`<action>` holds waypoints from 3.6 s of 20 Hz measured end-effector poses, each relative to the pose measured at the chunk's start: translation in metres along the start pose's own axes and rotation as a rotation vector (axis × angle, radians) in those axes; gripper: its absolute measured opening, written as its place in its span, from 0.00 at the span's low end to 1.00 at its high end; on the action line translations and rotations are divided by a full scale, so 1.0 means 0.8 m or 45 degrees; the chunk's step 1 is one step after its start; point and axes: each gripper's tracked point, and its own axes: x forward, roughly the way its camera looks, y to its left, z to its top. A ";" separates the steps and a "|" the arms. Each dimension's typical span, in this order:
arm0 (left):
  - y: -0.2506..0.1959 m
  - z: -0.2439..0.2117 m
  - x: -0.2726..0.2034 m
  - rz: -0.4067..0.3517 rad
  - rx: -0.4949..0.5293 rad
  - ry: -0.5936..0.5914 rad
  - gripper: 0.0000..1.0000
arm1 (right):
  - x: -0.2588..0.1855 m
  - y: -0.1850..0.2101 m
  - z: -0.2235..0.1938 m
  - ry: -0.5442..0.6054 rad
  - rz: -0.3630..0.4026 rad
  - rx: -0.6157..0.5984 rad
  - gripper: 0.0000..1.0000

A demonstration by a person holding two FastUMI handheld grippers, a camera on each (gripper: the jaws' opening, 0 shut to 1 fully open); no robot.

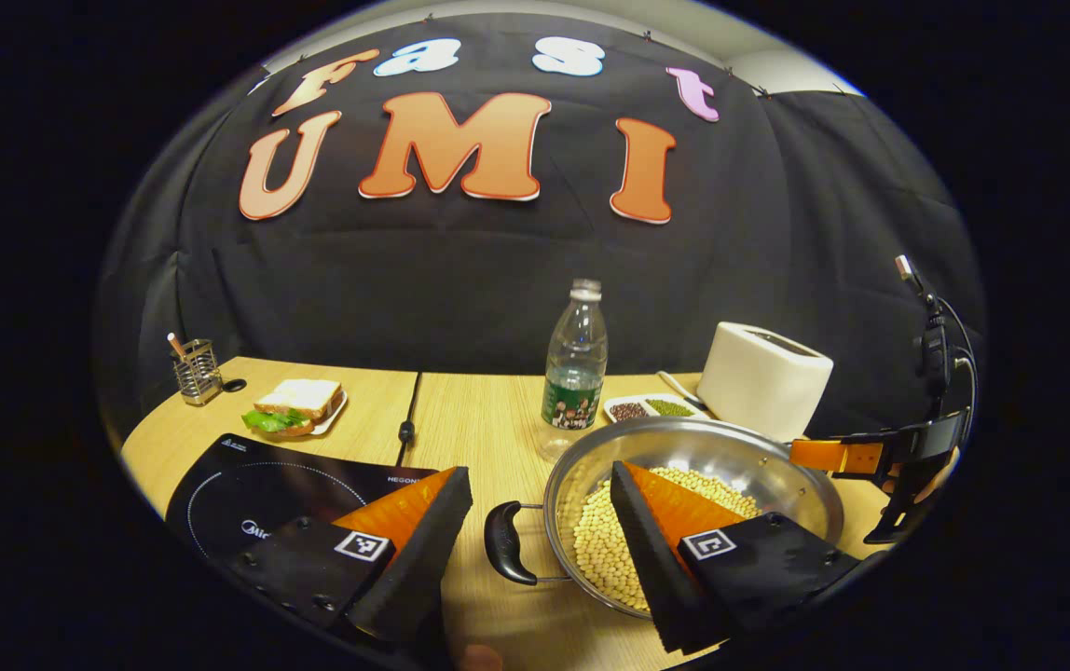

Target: First push the handle of the pot to place it horizontally, then grasp the pot with both hands and set it on the induction cooktop.

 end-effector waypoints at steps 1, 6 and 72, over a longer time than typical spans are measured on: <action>0.001 -0.012 0.008 0.007 -0.001 0.042 0.99 | 0.007 -0.004 -0.008 0.025 -0.003 0.006 0.94; 0.003 -0.061 0.043 0.013 -0.042 0.234 0.98 | 0.030 0.003 -0.027 0.092 0.028 0.056 0.93; 0.425 -0.034 -0.148 0.274 -0.070 0.356 0.74 | -0.107 0.432 -0.089 0.169 0.202 0.101 0.59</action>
